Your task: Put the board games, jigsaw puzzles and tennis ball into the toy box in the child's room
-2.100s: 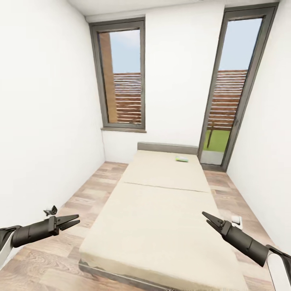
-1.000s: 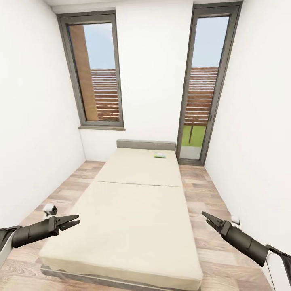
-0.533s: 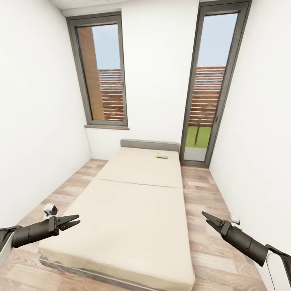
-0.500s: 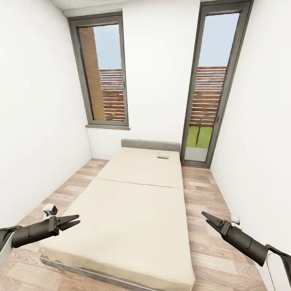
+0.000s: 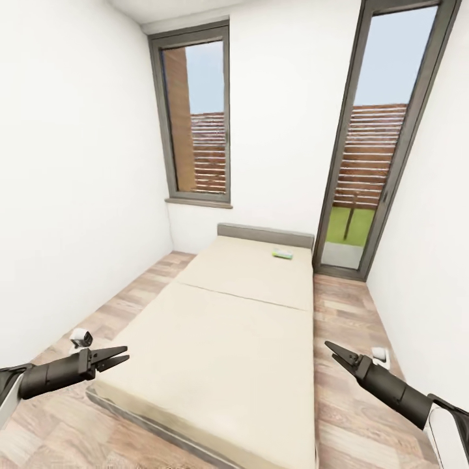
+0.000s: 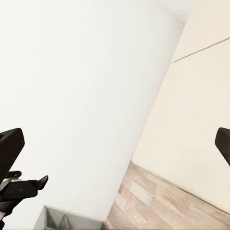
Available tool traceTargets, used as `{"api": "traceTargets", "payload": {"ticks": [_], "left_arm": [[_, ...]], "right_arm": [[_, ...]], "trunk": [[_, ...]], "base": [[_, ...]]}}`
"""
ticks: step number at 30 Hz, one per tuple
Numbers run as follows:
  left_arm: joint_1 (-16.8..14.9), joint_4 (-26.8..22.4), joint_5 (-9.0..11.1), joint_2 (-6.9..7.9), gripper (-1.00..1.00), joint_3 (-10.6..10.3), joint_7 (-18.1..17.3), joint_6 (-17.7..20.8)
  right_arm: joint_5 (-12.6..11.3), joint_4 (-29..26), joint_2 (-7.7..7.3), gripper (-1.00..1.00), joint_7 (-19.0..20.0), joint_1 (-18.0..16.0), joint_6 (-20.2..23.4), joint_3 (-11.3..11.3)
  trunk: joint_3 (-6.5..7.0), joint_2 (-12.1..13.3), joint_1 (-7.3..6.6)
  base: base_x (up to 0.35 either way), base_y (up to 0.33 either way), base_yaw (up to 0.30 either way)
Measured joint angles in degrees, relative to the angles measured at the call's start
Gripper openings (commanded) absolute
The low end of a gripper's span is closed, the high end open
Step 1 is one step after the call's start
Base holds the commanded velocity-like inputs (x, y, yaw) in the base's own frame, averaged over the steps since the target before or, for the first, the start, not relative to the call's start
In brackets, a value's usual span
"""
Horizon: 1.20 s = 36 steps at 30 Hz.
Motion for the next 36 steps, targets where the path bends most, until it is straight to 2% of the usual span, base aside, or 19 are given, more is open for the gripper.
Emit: {"api": "traceTargets", "payload": {"ticks": [15, 27, 36], "left_arm": [[0.0, 0.0, -0.1, -0.05, 1.00, 0.0, 0.1, 0.0], [0.0, 0.0, 0.0, -0.05, 1.00, 0.0, 0.0, -0.1], [0.0, 0.0, 0.0, -0.05, 1.00, 0.0, 0.0, -0.1]], "right_arm": [[0.0, 0.1, 0.13, 1.00, 0.0, 0.0, 0.0, 0.1], [0.0, 0.0, 0.05, 1.00, 0.0, 0.0, 0.0, 0.1], [0.0, 0.0, 0.17, 1.00, 0.0, 0.0, 0.0, 0.2]], "trunk": [[0.00, 0.0, 0.00], [0.00, 0.0, -0.01], [0.00, 0.0, 0.00]], "base": [[0.007, -0.028, 0.292], [0.134, -0.180, 0.292], [0.055, -0.060, 0.292]]}}
